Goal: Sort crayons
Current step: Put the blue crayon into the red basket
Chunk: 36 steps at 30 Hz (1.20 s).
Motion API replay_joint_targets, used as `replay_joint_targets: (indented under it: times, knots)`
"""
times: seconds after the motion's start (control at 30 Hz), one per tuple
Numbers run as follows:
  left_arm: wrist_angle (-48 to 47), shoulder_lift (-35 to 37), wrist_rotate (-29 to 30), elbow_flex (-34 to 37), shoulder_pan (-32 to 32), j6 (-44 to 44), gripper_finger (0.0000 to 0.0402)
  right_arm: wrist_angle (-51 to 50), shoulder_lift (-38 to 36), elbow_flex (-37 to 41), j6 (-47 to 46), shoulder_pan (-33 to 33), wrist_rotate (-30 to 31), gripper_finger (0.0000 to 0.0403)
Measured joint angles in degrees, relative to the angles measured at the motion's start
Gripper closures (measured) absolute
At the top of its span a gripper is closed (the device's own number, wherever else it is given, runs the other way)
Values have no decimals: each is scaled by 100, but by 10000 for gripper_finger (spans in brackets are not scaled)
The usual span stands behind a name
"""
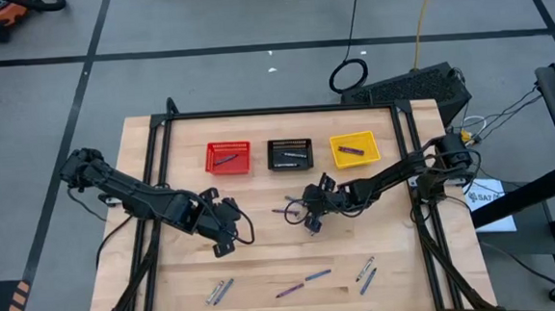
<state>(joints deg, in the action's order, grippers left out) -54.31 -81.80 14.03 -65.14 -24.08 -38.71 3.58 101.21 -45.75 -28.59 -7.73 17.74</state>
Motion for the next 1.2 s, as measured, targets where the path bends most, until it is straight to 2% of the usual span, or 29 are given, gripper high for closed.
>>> replay_joint_targets:
  times: [0.33, 0.73, 1.2]
  knots:
    - [422, -585, 446, 0, 14, 205, 320, -191, -1113, 16, 490, -29, 0, 402]
    - [2218, -800, 1190, 0, 156, 836, 320, -258, -2708, 8, 1206, -531, -176, 403]
    - [5557, -798, 1214, 0, 499, 1677, 320, -85, -4175, 6, 1778, -1090, -156, 403]
